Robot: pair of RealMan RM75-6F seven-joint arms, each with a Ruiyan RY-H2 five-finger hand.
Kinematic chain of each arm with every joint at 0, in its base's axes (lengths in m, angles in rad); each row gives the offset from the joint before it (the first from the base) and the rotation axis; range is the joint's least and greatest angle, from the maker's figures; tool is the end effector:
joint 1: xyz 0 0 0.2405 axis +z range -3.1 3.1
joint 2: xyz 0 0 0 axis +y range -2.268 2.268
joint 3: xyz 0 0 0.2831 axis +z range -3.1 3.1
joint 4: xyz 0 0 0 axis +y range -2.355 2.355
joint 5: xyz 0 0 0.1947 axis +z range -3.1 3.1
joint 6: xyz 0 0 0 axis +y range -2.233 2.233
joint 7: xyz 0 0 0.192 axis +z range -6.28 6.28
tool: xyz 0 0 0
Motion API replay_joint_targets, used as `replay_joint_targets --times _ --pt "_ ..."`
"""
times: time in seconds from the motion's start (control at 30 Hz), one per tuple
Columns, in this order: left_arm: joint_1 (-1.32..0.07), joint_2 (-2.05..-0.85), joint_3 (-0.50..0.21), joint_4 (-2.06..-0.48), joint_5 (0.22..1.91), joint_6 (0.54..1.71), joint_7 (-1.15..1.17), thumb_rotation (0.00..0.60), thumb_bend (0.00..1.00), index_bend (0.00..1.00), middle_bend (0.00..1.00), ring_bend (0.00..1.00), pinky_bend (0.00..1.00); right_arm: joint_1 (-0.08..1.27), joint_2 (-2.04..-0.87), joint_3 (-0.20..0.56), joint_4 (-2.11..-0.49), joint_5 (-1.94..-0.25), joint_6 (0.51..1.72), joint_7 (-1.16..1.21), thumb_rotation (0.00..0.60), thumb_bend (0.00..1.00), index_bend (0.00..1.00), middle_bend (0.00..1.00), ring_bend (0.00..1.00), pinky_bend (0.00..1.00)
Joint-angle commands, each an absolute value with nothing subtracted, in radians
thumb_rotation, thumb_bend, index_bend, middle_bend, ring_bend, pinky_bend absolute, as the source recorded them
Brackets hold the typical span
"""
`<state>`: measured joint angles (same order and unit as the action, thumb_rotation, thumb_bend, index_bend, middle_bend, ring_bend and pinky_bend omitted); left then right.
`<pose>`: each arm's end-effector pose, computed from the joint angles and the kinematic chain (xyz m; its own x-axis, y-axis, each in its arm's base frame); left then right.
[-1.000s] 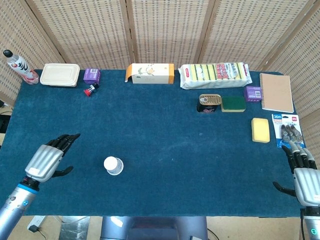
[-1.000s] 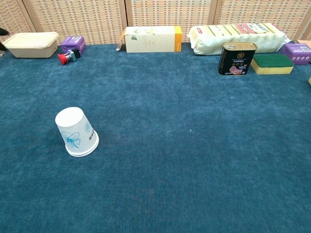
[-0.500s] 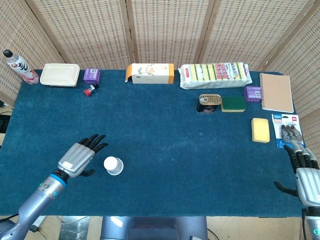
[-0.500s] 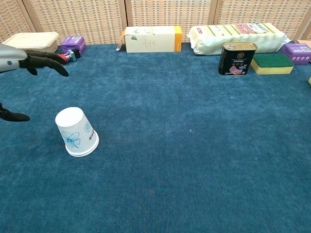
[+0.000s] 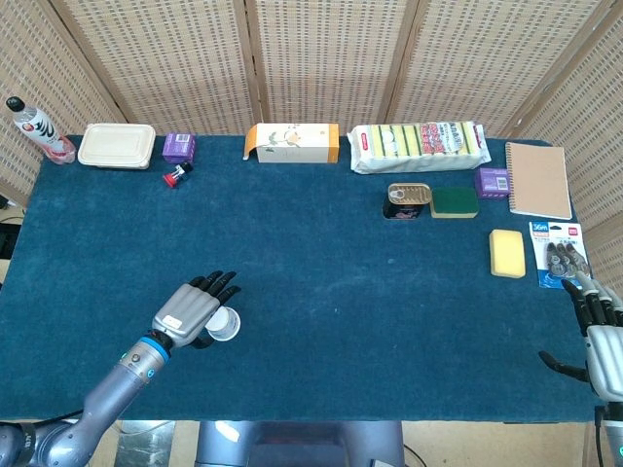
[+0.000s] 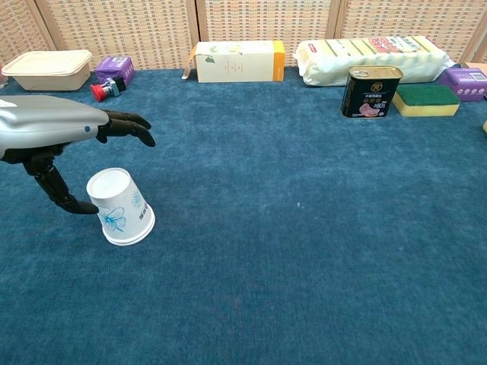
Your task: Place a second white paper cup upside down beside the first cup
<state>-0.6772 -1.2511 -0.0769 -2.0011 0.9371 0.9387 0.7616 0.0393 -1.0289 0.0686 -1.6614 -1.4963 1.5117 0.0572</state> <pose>-0.1581 0.3182 0.0231 0.6370 0.3867 0.6669 0.7589 -0.4663 -0.4546 -0.3299 -0.2180 0.2190 0.3793 0.0282 0.9248 -0.9251 0.0311 0.3785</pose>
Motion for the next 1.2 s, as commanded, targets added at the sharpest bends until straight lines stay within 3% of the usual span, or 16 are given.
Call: replay_joint_targets --times 0.03,0.13,0.6,1.2 --pt "-0.694 -1.268 -0.069 -2.002 0.918 0.952 0.769 0.6 0.19 0.1 0.0 0.0 0.17 0.039 -1.026 0.07 -1.662 -1.495 1.511 0.063 0.6 0.0 0.06 0.0 0.0 0.0" --pt "-0.704 -1.278 -0.063 -2.001 0.905 0.966 0.772 0.6 0.21 0.1 0.0 0.0 0.17 0.039 -1.025 0.071 -1.662 -1.494 1.511 0.068 0.6 0.0 0.06 0.0 0.0 0.0" --pt "-0.754 -1.296 -0.029 -2.009 0.816 1.023 0.806 0.6 0.27 0.31 0.0 0.0 0.17 0.037 -1.017 0.073 -1.665 -1.491 1.511 0.085 0.6 0.0 0.06 0.0 0.0 0.0" --pt "-0.769 -1.245 -0.009 -2.058 0.841 1.083 0.774 0.6 0.28 0.37 0.0 0.0 0.17 0.038 -1.017 0.072 -1.667 -1.492 1.506 0.088 0.6 0.0 0.06 0.0 0.0 0.0"
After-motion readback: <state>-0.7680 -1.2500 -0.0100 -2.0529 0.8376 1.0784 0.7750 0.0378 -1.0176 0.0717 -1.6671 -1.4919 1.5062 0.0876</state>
